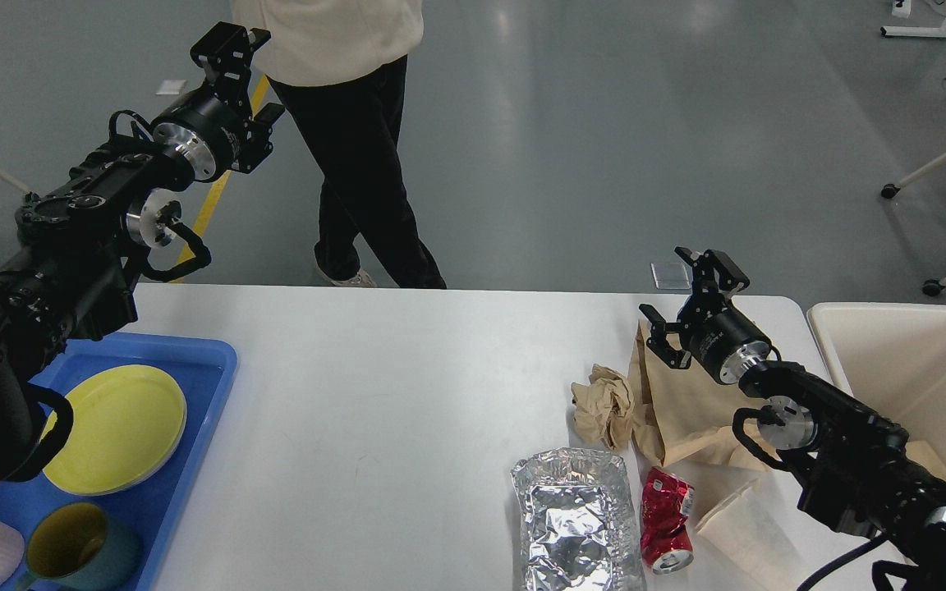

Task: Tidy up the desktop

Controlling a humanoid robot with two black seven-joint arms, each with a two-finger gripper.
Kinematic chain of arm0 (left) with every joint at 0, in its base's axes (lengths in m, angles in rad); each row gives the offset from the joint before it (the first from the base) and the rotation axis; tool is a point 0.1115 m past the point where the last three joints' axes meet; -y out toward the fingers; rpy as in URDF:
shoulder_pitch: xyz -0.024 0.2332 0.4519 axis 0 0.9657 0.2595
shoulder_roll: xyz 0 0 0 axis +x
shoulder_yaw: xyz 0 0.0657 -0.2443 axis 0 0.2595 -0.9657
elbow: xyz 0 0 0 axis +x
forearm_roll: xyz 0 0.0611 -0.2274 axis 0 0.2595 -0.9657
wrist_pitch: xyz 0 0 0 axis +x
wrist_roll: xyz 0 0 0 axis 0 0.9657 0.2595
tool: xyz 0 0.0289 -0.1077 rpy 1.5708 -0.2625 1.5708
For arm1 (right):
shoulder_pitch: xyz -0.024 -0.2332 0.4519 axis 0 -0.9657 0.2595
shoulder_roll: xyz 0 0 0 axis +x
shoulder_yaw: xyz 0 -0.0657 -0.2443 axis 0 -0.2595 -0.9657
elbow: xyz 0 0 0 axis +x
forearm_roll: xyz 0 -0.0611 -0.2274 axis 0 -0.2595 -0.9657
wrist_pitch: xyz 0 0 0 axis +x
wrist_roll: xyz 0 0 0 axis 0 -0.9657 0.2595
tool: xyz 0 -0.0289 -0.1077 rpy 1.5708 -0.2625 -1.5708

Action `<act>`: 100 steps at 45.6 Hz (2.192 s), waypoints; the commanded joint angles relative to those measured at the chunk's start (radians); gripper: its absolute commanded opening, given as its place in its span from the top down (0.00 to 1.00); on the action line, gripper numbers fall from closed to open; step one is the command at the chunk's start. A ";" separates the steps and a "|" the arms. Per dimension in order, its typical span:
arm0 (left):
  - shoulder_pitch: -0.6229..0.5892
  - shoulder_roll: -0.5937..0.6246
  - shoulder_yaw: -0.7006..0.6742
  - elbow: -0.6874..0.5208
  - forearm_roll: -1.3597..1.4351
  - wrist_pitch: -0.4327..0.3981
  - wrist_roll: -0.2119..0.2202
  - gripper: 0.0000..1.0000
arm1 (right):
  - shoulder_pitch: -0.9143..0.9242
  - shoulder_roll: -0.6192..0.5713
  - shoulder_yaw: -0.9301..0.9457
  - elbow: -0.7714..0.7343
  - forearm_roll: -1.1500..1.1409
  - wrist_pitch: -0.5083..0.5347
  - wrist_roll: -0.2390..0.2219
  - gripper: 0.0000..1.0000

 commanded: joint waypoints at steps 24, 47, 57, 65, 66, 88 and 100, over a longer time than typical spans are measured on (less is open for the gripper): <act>0.143 -0.227 -0.324 -0.002 -0.013 0.203 -0.002 0.04 | 0.000 0.000 0.000 0.000 0.000 0.000 0.000 0.00; 0.243 -0.249 -0.440 -0.002 -0.019 0.215 -0.002 0.04 | 0.000 0.000 0.000 0.000 0.000 0.000 0.000 0.00; 0.262 -0.250 -0.442 -0.011 -0.017 0.214 -0.003 0.04 | 0.000 0.000 0.000 0.000 0.000 0.000 0.000 0.00; 0.266 -0.246 -0.444 -0.011 -0.019 0.211 -0.011 0.04 | 0.000 0.000 0.000 0.000 0.000 0.000 0.000 0.00; 0.266 -0.244 -0.445 -0.012 -0.019 0.211 -0.011 0.04 | 0.000 0.000 0.000 0.000 0.000 0.000 0.000 0.00; 0.303 -0.193 -0.457 -0.011 -0.013 0.203 -0.032 0.04 | 0.000 0.000 0.000 0.000 0.000 0.000 0.000 0.00; 0.314 -0.181 -0.445 -0.012 -0.006 0.186 -0.032 0.04 | 0.000 0.000 0.000 0.000 0.000 0.000 0.000 0.00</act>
